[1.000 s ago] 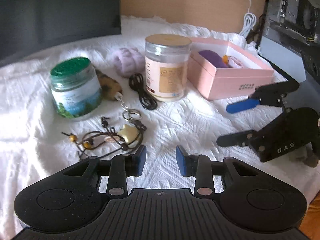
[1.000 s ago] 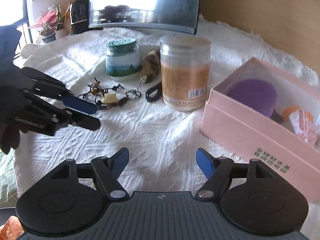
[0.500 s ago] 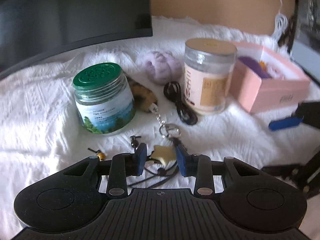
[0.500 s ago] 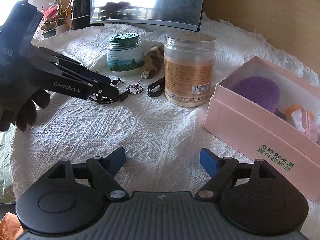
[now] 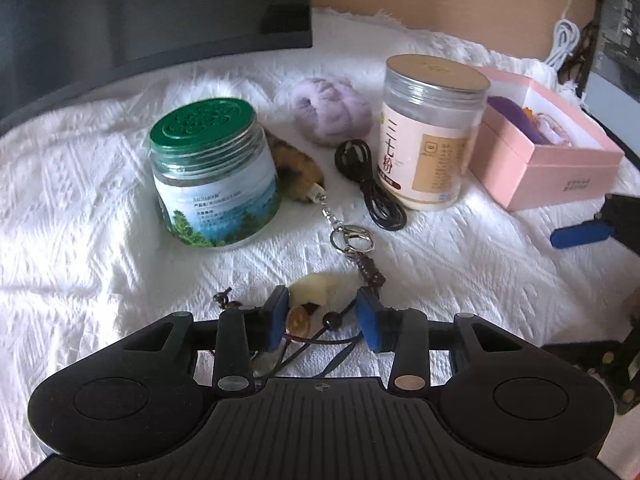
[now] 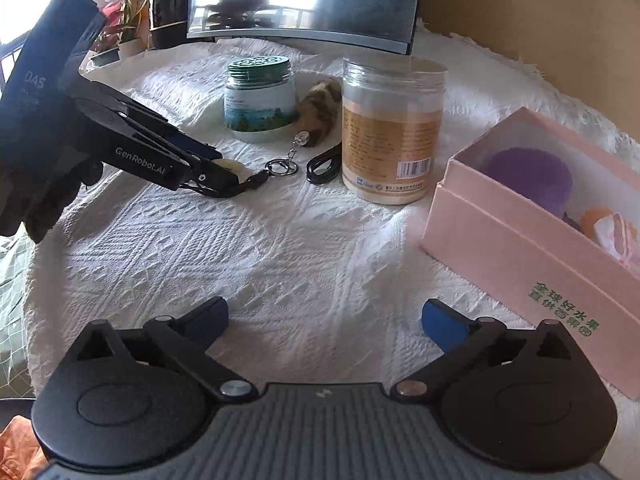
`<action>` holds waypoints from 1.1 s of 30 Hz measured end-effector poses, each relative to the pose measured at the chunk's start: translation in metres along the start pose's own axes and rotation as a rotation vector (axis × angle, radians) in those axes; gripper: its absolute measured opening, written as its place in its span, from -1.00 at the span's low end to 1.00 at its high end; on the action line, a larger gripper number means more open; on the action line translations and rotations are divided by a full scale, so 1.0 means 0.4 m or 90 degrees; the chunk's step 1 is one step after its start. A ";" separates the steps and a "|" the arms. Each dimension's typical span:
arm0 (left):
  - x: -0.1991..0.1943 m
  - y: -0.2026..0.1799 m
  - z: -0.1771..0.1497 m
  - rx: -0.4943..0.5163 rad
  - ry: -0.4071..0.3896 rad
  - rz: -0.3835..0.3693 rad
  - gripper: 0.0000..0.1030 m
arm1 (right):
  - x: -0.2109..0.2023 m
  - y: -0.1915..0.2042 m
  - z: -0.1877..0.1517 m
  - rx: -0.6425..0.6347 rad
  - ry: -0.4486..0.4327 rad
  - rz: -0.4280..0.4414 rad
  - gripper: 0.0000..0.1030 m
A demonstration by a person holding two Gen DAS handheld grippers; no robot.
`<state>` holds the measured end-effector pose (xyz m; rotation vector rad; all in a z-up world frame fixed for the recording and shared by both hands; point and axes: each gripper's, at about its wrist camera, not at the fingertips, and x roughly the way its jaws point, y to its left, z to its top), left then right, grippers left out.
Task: Organize soft objects
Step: 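Grasp the leopard-print fur keychain ring with the right tool while the left tool lifts the charm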
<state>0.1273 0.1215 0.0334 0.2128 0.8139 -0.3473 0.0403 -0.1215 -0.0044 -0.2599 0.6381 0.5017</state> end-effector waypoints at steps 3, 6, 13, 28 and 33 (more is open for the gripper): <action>-0.006 -0.007 -0.016 -0.015 -0.029 0.001 -0.54 | 0.003 -0.002 0.002 -0.002 0.001 0.004 1.00; -0.028 0.016 -0.020 -0.078 -0.060 0.013 -0.55 | 0.002 -0.002 0.002 -0.002 0.003 0.007 1.00; -0.182 0.097 -0.033 -0.174 -0.214 0.023 -0.55 | -0.019 -0.041 0.039 0.061 -0.009 -0.001 0.63; -0.252 0.218 -0.053 -0.286 -0.339 -0.011 -0.55 | 0.079 0.074 0.510 -0.037 0.165 0.062 -0.36; -0.241 0.254 -0.054 -0.300 -0.344 -0.021 -0.55 | 0.247 0.144 0.530 -0.129 0.286 0.000 -0.36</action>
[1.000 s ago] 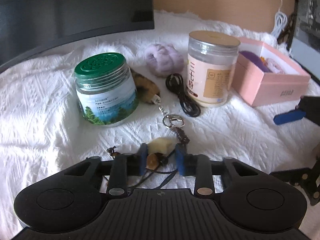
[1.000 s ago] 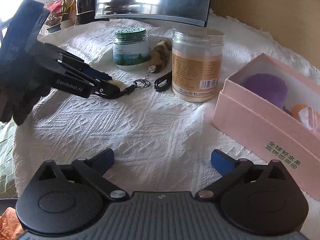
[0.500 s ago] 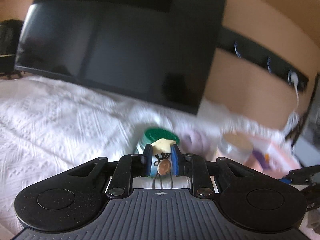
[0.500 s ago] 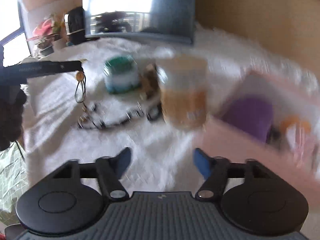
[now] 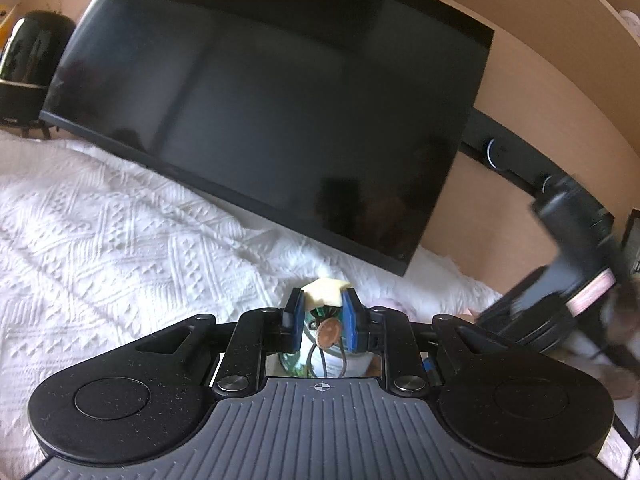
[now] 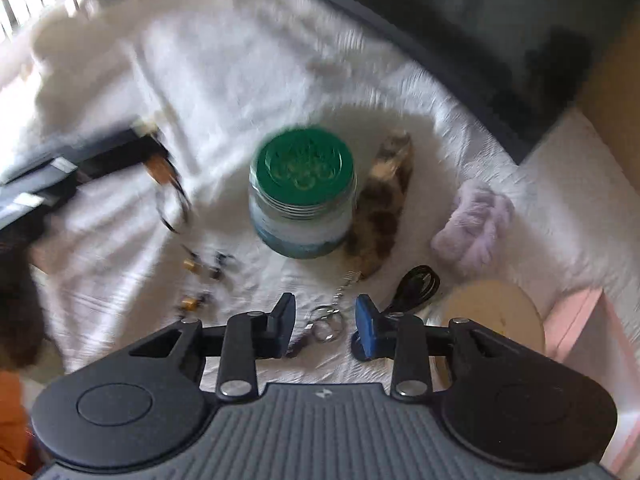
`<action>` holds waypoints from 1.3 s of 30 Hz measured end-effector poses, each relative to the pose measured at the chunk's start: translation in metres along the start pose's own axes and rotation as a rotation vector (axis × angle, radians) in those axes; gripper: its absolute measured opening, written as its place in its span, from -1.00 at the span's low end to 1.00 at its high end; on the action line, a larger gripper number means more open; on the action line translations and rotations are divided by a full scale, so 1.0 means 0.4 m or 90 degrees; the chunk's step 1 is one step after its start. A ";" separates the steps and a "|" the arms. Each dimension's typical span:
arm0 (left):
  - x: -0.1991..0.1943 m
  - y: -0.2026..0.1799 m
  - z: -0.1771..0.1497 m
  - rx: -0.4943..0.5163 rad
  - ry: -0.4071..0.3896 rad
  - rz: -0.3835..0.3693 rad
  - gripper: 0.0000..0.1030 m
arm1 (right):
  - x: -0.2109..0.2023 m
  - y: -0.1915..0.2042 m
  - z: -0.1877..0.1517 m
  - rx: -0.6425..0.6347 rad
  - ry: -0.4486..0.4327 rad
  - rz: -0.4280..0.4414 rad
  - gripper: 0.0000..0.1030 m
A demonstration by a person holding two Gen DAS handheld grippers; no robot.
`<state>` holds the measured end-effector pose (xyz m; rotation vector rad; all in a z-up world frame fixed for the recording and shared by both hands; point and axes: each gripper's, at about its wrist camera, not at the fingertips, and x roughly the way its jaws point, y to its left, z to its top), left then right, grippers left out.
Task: Organize soft objects
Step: 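Grasp the leopard-print fur keychain ring with the right tool while the left tool lifts the charm, then carry charm and fur keychain over the pink box and open both tools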
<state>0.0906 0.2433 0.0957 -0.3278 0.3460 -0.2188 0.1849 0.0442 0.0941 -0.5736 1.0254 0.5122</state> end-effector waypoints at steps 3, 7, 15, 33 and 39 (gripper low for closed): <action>0.011 0.023 0.004 -0.012 -0.005 -0.009 -0.55 | 0.054 0.020 0.029 -0.028 0.035 -0.036 -0.36; 0.029 0.056 -0.002 -0.035 -0.008 -0.017 -0.55 | 0.122 0.021 0.065 -0.029 0.083 -0.068 -0.36; 0.041 0.102 -0.016 -0.065 -0.003 -0.013 -0.55 | 0.166 0.001 0.073 -0.021 0.068 -0.058 -0.72; 0.114 -0.112 0.329 0.023 -0.029 0.021 -0.55 | -0.500 -0.215 0.011 0.152 -0.357 -0.081 -0.78; 0.151 -0.242 0.372 0.057 -0.014 0.010 -0.55 | -0.629 -0.302 -0.071 0.202 -0.414 -0.155 -0.78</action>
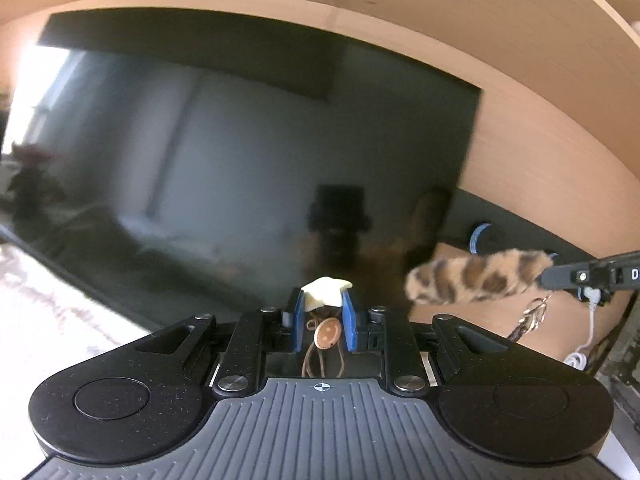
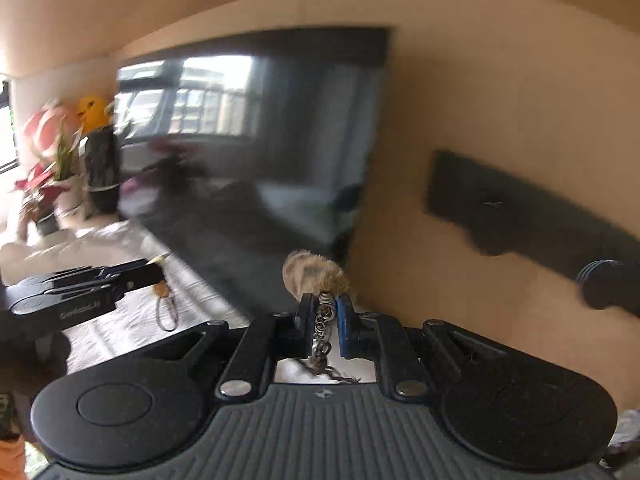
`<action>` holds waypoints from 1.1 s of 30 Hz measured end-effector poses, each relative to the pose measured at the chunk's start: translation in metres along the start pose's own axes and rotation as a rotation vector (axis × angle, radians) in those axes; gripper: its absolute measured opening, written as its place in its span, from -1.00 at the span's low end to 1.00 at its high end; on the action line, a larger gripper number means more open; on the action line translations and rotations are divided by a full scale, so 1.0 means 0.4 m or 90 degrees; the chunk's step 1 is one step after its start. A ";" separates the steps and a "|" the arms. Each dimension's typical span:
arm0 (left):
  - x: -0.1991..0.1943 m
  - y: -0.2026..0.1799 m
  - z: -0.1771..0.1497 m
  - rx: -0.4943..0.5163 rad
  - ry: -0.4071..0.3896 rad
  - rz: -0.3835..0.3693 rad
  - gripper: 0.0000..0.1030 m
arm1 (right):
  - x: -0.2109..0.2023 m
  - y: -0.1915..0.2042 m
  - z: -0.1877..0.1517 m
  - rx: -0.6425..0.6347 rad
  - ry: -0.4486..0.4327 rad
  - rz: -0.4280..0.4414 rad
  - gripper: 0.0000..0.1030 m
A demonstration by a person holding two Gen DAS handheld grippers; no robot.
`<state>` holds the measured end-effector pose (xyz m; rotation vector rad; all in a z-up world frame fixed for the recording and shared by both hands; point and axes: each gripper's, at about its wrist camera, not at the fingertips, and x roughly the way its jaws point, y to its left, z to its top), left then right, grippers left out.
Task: Organize soft objects
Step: 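Carry charm and fur keychain over the pink box and open both tools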
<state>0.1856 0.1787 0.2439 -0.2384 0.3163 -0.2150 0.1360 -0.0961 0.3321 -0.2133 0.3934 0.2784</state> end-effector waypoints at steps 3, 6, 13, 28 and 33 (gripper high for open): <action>0.022 -0.066 -0.013 0.014 0.016 -0.033 -0.55 | -0.037 -0.061 -0.024 0.017 -0.012 -0.029 -0.78; 0.055 -0.139 -0.037 0.035 0.038 -0.060 -0.55 | -0.063 -0.130 -0.060 0.041 -0.017 -0.050 -0.78; 0.131 -0.295 -0.100 0.059 0.087 -0.136 -0.55 | -0.147 -0.227 -0.150 0.070 -0.017 -0.086 -0.78; 0.290 -0.443 -0.335 0.044 0.252 -0.264 -0.55 | -0.121 -0.300 -0.332 0.128 0.006 -0.111 -0.78; 0.356 -0.467 -0.423 0.021 0.325 -0.272 -0.54 | -0.050 -0.315 -0.439 0.178 0.016 -0.106 -0.78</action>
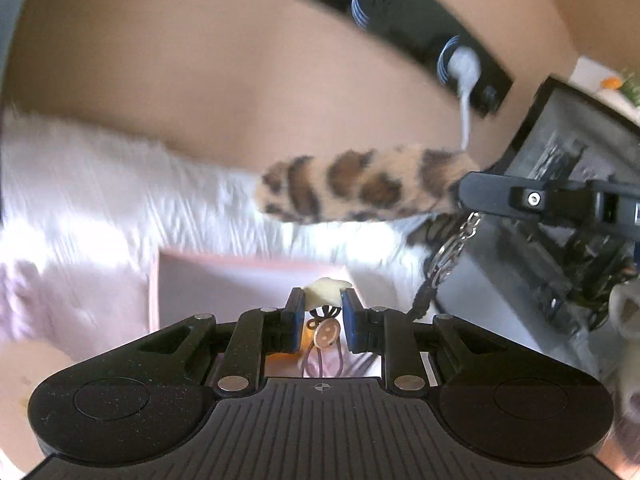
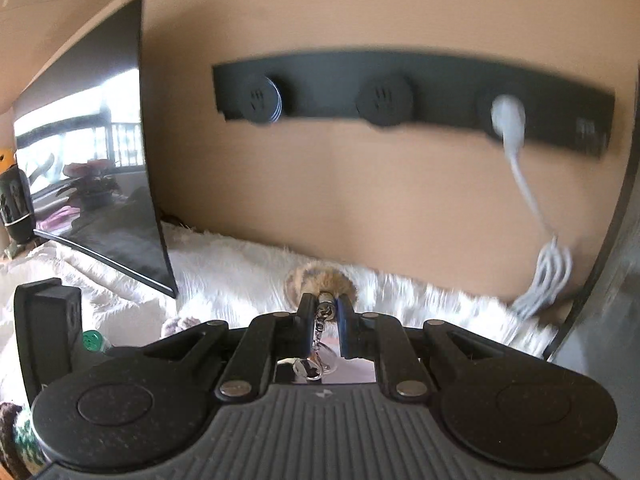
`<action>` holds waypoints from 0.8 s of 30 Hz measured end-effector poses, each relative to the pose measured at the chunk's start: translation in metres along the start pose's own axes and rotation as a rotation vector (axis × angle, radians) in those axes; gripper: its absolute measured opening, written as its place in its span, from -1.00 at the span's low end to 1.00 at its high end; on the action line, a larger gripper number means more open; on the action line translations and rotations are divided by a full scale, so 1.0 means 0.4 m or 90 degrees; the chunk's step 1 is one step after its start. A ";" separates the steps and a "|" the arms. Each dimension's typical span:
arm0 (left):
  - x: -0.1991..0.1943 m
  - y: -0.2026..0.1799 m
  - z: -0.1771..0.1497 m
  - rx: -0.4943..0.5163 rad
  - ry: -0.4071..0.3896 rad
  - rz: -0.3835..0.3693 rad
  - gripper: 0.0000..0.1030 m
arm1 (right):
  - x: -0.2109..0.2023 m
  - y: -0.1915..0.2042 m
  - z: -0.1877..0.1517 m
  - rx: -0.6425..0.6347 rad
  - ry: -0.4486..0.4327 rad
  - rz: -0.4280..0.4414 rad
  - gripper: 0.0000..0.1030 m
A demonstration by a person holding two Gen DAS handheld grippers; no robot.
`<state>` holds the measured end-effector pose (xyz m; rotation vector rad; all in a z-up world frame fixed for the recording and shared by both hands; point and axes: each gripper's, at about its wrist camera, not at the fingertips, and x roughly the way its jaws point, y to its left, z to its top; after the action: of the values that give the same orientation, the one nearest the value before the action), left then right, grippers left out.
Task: Organize soft objects
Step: 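Carry charm and fur keychain over the pink box and open both tools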
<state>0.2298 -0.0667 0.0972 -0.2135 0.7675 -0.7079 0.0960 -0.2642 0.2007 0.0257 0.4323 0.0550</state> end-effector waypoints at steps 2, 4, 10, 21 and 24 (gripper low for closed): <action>0.047 0.000 -0.014 -0.022 0.026 0.020 -0.55 | 0.035 -0.016 -0.037 0.017 0.019 0.007 -0.78; 0.063 0.000 -0.023 -0.012 0.041 0.031 -0.55 | 0.080 -0.038 -0.078 0.044 0.055 0.020 -0.78; 0.062 -0.003 -0.028 0.035 0.042 0.092 -0.57 | 0.192 -0.042 -0.198 0.062 0.141 0.036 -0.77; 0.078 0.010 -0.023 0.017 0.096 0.155 -0.58 | 0.288 -0.007 -0.325 0.053 0.245 0.046 -0.78; 0.082 0.001 -0.027 0.035 0.100 0.173 -0.58 | 0.287 -0.015 -0.329 0.058 0.243 0.042 -0.79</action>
<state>0.2390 -0.0871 0.0710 -0.0014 0.9058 -0.4901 0.1452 -0.2619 0.0331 0.1210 0.8159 0.1057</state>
